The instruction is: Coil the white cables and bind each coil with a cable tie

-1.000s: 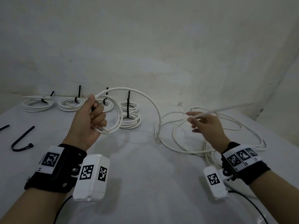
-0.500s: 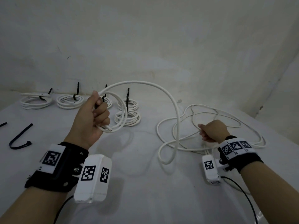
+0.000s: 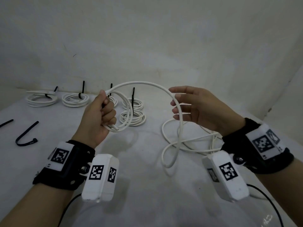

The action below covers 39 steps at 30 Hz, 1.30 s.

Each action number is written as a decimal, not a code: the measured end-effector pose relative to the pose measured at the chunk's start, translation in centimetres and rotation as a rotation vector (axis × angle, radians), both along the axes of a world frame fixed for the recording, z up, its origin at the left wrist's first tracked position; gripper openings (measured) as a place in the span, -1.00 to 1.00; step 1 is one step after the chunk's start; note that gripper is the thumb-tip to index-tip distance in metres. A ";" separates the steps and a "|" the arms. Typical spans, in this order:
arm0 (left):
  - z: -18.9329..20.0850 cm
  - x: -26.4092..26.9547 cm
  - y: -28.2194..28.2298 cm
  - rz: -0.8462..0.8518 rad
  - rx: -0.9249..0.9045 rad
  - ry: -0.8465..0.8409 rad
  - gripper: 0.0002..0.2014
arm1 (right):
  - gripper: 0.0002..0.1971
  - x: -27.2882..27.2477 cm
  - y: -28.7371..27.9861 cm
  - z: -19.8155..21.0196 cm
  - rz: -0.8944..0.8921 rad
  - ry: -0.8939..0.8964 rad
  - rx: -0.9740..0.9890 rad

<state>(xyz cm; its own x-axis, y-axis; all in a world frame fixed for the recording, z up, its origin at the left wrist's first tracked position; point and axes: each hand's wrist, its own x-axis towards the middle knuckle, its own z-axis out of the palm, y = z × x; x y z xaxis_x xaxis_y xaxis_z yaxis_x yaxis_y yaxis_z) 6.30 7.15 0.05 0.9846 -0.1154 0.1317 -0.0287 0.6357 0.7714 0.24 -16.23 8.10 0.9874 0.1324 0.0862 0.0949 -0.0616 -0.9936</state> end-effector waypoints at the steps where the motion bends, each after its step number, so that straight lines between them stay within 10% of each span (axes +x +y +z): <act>1: 0.0 0.0 -0.1 0.007 -0.003 0.004 -0.62 | -0.78 -0.1 0.0 0.2 0.033 0.001 0.026; 7: 0.1 0.2 0.3 0.037 -0.063 0.031 -0.59 | -0.64 -0.4 -0.1 -0.4 0.126 -0.110 -0.268; 13: 0.2 0.3 0.7 -0.077 -0.201 0.040 -0.48 | -0.54 1.0 -0.9 -2.1 -0.180 -0.789 -1.038; 18: -0.3 0.7 1.1 -0.195 -0.184 -0.001 -0.51 | -0.70 1.9 -2.4 -2.2 -0.315 -0.735 -0.944; 27: -1.2 -0.3 0.6 -0.917 0.149 -0.103 -0.65 | -0.83 3.8 -6.2 0.1 -0.588 -0.684 -0.760; 32: -1.5 0.8 1.0 -0.993 -0.142 -0.107 -0.66 | -0.91 4.0 -6.9 -1.5 -0.591 -0.664 -0.738; 39: -1.0 1.1 1.9 -0.352 -0.405 -0.001 -0.49 | -0.56 2.1 -6.2 -5.4 -0.062 -0.630 -1.131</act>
